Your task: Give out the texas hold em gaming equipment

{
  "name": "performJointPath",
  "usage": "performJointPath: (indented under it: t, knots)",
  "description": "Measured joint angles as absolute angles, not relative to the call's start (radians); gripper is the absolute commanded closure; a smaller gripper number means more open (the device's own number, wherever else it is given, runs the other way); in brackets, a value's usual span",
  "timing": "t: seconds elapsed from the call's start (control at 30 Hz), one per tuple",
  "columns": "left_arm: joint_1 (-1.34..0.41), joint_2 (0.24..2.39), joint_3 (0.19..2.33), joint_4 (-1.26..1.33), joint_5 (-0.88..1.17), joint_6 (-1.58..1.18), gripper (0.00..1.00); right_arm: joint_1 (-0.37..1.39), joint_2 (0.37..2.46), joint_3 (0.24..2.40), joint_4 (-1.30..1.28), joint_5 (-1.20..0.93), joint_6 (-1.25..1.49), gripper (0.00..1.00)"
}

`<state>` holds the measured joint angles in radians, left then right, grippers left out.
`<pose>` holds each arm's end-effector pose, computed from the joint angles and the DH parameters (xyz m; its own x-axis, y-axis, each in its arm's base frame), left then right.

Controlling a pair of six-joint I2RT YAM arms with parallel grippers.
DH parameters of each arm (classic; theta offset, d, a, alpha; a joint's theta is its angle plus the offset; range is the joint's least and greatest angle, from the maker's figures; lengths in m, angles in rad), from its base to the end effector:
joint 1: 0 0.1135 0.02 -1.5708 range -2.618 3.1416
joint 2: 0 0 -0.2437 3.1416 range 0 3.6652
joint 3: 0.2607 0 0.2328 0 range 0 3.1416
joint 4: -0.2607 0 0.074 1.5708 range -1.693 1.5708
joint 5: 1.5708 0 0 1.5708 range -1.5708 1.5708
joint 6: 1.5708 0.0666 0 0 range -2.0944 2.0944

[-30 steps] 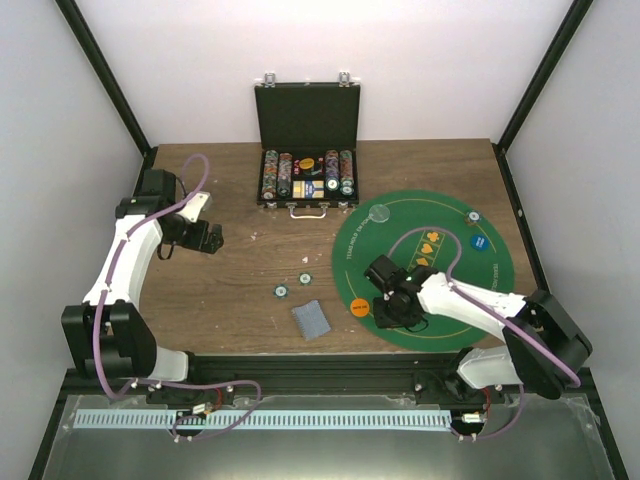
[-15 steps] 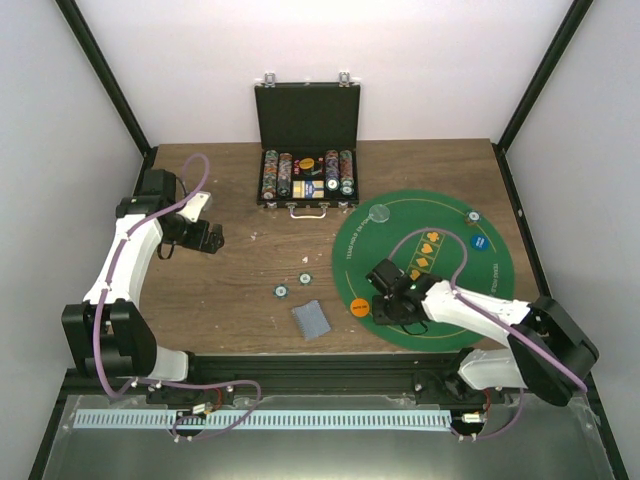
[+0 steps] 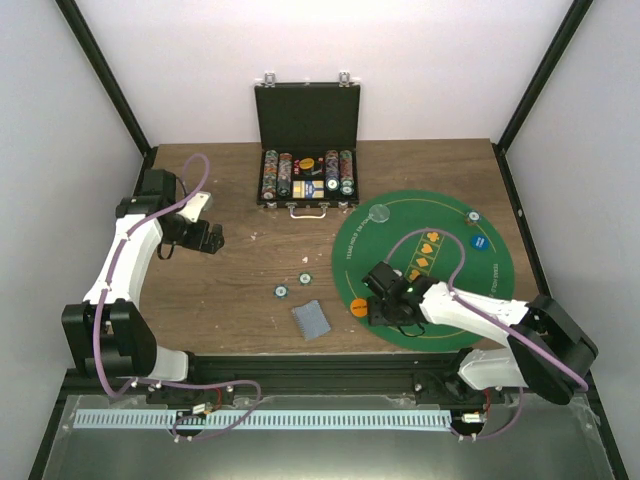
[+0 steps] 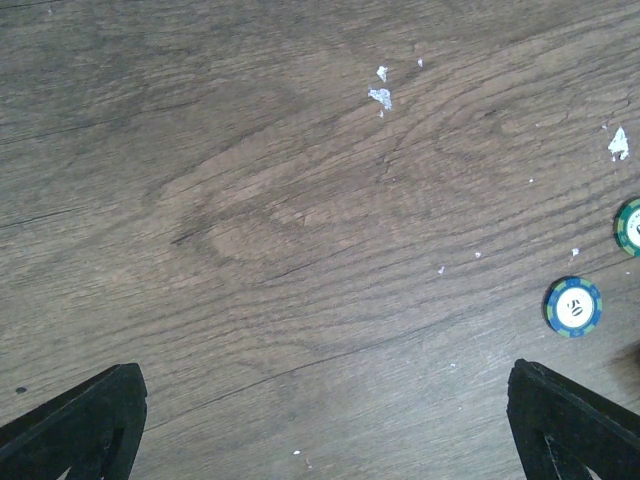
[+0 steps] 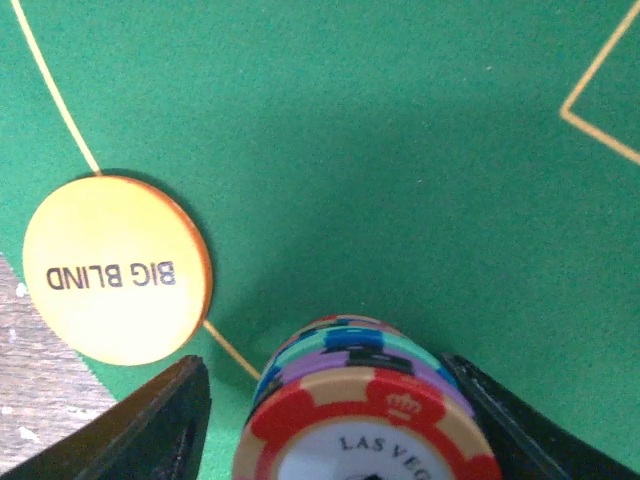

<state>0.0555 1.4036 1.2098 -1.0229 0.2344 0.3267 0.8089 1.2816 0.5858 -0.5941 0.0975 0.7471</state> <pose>0.2603 -0.0010 0.2392 -0.8785 0.2638 -0.3983 0.3256 0.9407 -0.0951 0.1431 0.1406 0.1142 -0.9632 -0.0299 -0.2669 -0.0639 0.9907 0.1198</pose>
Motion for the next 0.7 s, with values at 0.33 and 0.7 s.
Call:
performJointPath:
  t: [0.33,0.7]
  knots:
    - [0.056,1.404,1.210,-1.024,0.240,0.336,0.00,0.809,1.228,0.633,-0.718,0.094,0.774,0.00]
    - [0.056,1.404,1.210,-1.028,0.248,0.342,0.00,0.680,1.237,1.114,-0.811,-0.054,0.255,0.00]
